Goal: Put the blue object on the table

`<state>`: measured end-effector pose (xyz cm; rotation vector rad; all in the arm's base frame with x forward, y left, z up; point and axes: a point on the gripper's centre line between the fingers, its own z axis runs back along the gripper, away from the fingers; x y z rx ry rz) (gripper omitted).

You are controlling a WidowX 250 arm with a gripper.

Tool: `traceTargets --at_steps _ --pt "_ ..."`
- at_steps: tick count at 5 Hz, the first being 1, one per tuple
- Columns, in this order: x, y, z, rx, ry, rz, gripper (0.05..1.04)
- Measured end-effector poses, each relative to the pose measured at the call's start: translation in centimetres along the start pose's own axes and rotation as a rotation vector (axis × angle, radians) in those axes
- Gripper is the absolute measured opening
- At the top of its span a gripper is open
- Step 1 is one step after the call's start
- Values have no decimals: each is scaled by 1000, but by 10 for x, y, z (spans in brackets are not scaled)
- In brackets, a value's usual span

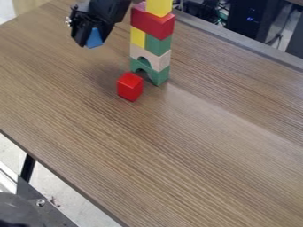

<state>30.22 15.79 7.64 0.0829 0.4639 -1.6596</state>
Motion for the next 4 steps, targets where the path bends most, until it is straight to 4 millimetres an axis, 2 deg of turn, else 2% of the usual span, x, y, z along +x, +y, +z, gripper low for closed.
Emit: traceTargets --at_steps 2,4 --pt "-31 0 -33 -57 -68 94 575" --pt "-49 -4 -51 -98 -93 137 575"
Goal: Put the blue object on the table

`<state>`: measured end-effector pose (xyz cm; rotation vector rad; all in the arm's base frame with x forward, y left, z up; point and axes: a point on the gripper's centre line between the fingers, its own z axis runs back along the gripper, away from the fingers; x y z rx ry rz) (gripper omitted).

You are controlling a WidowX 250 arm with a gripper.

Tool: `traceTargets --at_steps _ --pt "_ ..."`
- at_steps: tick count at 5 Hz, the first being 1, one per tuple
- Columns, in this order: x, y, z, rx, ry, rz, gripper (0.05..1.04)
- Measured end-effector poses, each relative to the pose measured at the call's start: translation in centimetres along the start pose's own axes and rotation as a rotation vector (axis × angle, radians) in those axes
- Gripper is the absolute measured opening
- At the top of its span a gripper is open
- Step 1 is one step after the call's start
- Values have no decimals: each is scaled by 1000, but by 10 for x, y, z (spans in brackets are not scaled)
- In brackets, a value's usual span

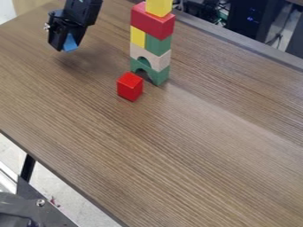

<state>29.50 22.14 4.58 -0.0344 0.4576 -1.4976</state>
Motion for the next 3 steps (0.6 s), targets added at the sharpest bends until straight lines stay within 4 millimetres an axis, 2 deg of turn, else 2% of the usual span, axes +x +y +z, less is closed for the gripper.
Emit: traceTargets --at_steps 1,2,3 --pt "0 2 -3 29 -32 -22 575" --pt "1 2 -11 95 -147 -88 575" --pt "-4 0 -18 147 -208 -90 618"
